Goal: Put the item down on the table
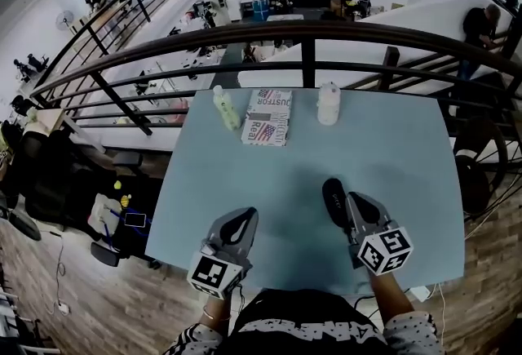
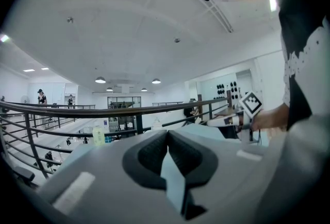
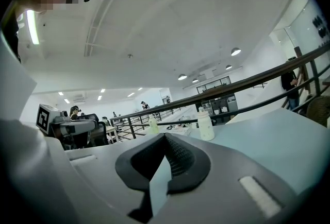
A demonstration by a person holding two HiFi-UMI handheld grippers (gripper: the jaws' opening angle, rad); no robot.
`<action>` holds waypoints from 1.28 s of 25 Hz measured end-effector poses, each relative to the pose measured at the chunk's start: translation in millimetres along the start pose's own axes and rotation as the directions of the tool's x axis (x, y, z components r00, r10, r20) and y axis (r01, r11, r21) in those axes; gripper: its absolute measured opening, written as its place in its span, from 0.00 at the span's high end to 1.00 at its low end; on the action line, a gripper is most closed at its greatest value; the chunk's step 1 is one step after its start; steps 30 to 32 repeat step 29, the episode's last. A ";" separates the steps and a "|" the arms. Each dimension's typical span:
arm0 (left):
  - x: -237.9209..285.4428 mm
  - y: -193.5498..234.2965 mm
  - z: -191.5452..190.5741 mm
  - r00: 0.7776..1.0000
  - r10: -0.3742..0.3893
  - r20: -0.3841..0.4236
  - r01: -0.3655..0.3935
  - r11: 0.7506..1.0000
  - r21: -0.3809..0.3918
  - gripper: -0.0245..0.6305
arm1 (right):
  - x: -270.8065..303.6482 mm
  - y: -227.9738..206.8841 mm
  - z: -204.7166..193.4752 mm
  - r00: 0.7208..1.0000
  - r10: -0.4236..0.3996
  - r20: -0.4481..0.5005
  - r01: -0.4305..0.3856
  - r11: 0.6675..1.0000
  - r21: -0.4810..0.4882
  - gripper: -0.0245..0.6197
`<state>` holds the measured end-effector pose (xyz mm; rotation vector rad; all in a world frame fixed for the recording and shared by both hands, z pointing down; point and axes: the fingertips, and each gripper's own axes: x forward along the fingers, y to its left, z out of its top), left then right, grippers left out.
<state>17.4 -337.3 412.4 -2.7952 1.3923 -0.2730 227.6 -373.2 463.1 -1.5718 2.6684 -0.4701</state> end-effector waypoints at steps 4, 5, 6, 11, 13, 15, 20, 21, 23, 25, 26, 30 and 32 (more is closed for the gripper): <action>-5.6 -9.4 4.7 1.000 -0.008 -0.003 0.008 1.000 -0.019 0.96 | -11.3 6.2 4.7 1.000 0.003 0.009 -0.003 1.000 -0.012 0.97; -6.6 -10.6 5.3 1.000 -0.010 0.000 0.010 1.000 -0.016 0.96 | -13.3 7.6 5.6 1.000 0.004 0.011 -0.004 1.000 -0.014 0.97; -7.8 -11.4 5.7 1.000 -0.012 0.003 0.012 1.000 -0.011 0.96 | -15.0 9.0 6.2 1.000 0.006 0.013 -0.005 1.000 -0.015 0.97; -12.2 -15.2 5.4 1.000 -0.013 0.004 0.013 1.000 0.002 0.96 | -21.9 13.4 6.4 1.000 0.013 0.021 -0.013 1.000 -0.010 0.97; -12.1 -16.4 4.7 1.000 -0.013 0.010 0.013 1.000 0.006 0.96 | -23.4 14.0 6.3 1.000 0.018 0.023 -0.017 1.000 -0.010 0.97; -12.2 -18.1 4.4 1.000 -0.015 0.010 0.015 1.000 0.001 0.96 | -25.0 14.4 5.9 1.000 0.020 0.024 -0.020 1.000 -0.009 0.97; -14.3 -20.1 6.4 1.000 -0.019 0.014 0.019 1.000 0.014 0.96 | -29.3 16.9 8.8 0.999 0.022 0.028 -0.022 1.000 -0.007 0.97; -15.4 -21.0 7.4 1.000 -0.020 0.013 0.020 1.000 0.013 0.96 | -30.7 17.9 9.5 0.999 0.023 0.029 -0.023 1.000 -0.007 0.97; -16.9 -22.1 7.7 1.000 -0.020 0.017 0.019 1.000 0.021 0.96 | -33.1 19.4 10.4 0.999 0.025 0.031 -0.024 1.000 -0.008 0.97; -16.9 -23.6 7.0 1.000 -0.019 0.021 0.018 1.000 0.023 0.96 | -34.4 19.2 9.9 0.999 0.028 0.032 -0.027 1.000 -0.008 0.97; -16.4 -24.3 6.5 1.000 -0.018 0.022 0.018 1.000 0.023 0.96 | -34.8 18.6 9.2 0.999 0.029 0.033 -0.028 1.000 -0.008 0.97; -14.5 -26.2 5.1 1.000 -0.017 0.022 0.017 1.000 0.026 0.96 | -35.6 16.5 7.5 0.999 0.032 0.035 -0.031 0.999 -0.007 0.97; -14.5 -26.2 5.1 1.000 -0.017 0.022 0.017 1.000 0.026 0.96 | -35.6 16.5 7.5 0.999 0.032 0.035 -0.031 0.999 -0.007 0.97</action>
